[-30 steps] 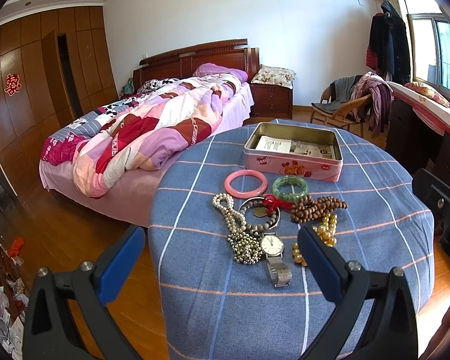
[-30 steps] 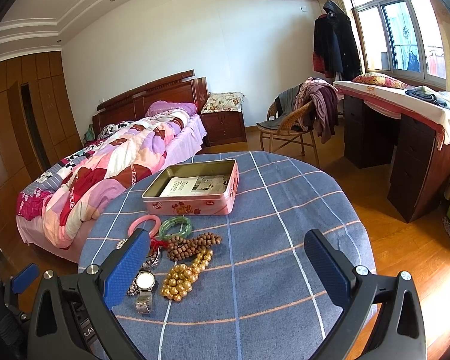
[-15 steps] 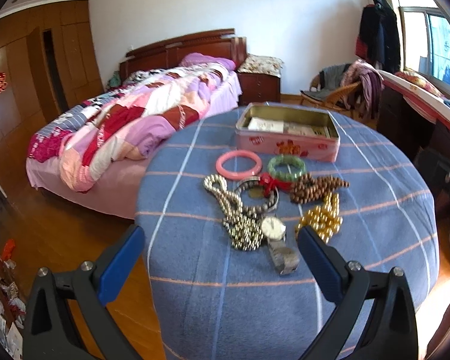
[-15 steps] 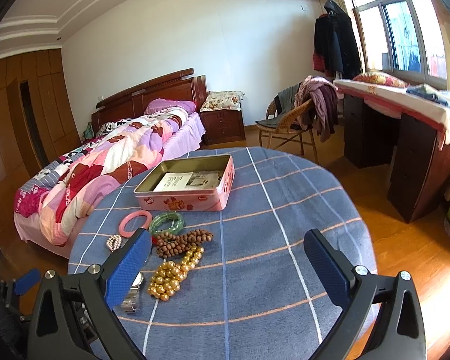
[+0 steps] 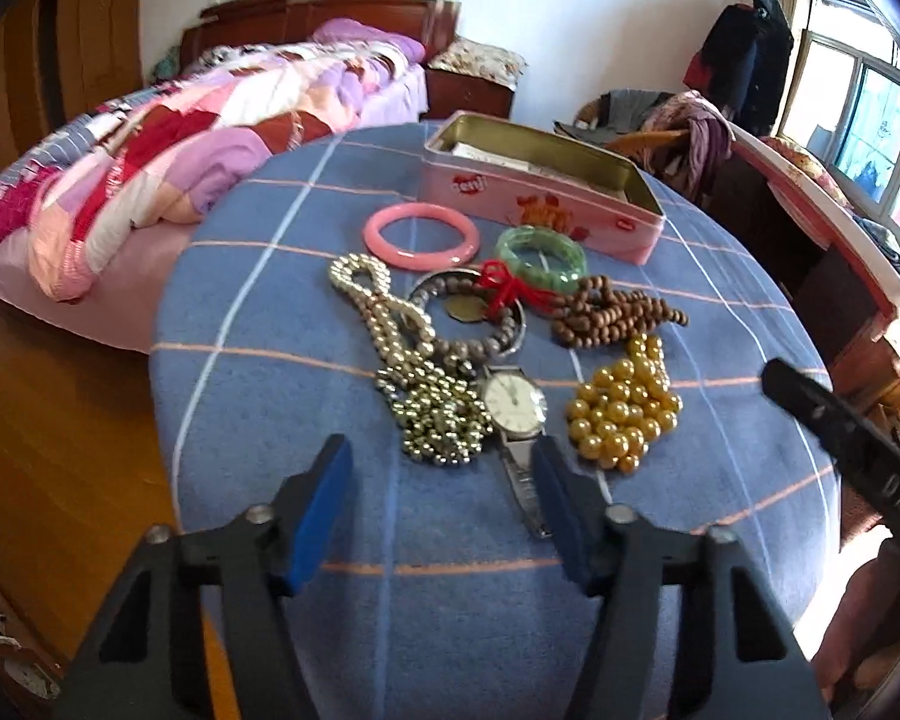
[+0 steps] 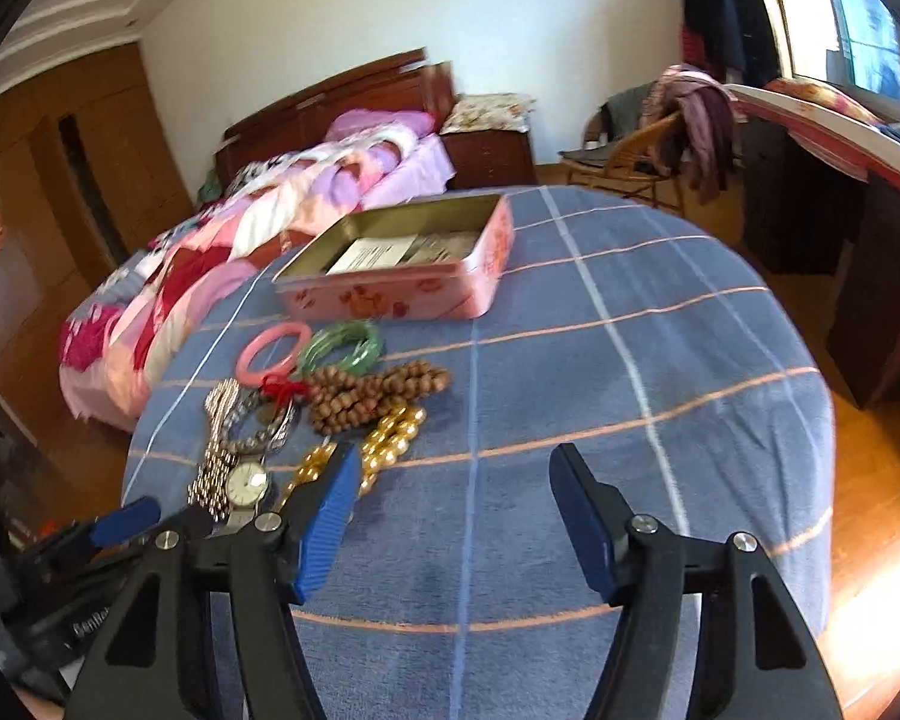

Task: Organize jewelry
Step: 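Lower the left tool onto the wristwatch band and close it, then grasp the gold bead strand with the right tool while the left tool lifts the watch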

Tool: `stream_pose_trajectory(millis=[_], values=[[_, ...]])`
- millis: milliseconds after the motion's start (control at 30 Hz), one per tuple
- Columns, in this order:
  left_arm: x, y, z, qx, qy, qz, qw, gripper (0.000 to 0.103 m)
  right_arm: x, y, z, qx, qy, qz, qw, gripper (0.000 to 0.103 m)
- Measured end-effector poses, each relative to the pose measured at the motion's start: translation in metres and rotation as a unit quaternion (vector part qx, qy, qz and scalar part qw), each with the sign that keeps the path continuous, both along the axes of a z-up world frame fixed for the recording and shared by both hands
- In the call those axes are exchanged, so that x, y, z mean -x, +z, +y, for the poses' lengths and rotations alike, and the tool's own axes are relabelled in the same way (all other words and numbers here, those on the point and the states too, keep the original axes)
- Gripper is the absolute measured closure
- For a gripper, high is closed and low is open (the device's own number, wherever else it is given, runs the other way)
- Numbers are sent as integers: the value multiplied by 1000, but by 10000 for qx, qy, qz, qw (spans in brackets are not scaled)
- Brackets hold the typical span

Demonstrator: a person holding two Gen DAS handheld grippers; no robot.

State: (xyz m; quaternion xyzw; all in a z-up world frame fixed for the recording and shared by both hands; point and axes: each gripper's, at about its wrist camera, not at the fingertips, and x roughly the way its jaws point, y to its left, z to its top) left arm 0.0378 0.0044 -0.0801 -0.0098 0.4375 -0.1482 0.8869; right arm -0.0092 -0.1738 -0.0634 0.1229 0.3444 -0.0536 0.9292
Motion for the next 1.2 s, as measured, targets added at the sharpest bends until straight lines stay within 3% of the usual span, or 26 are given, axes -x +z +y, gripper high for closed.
stream_pose_trajectory(millis=[133, 333, 367, 400, 500, 600, 900, 933, 1000, 1100, 1200], values=[[6, 5, -8, 444, -352, 315, 9979, 48, -14, -13, 3, -129, 124, 269, 9995, 37], [3, -6, -30, 181, -529, 439, 9975, 50, -19, -16, -5, -267, 17, 330, 9991, 37], [1, -9, -31, 86, -551, 466, 9974, 68, -20, -17, -4, -260, 50, 350, 9990, 37], [-1, -10, -32, -49, -538, 399, 9977, 78, -20, -18, -3, -243, 80, 365, 9990, 37], [-2, -9, -28, -118, -610, 372, 9974, 87, -24, -19, -1, -273, 171, 425, 9986, 37], [-3, -8, -20, 105, -686, 456, 9965, 87, -32, -22, 4, -422, 372, 529, 9970, 37], [17, 24, 5, 281, -993, -370, 9940, 87, -64, -35, 39, -404, 935, 809, 9915, 37], [17, 24, 6, 278, -969, -373, 9942, 87, -66, -36, 43, -266, 961, 810, 9917, 39], [15, 27, 9, 329, -930, -382, 9944, 87, -68, -36, 48, -42, 1048, 855, 9908, 73], [14, 35, 10, 462, -927, -482, 9935, 87, -66, -34, 39, -402, 1134, 911, 9885, 83], [12, 47, 10, 600, -937, -604, 9920, 87, -53, -22, 25, -427, 1021, 841, 9903, 84]])
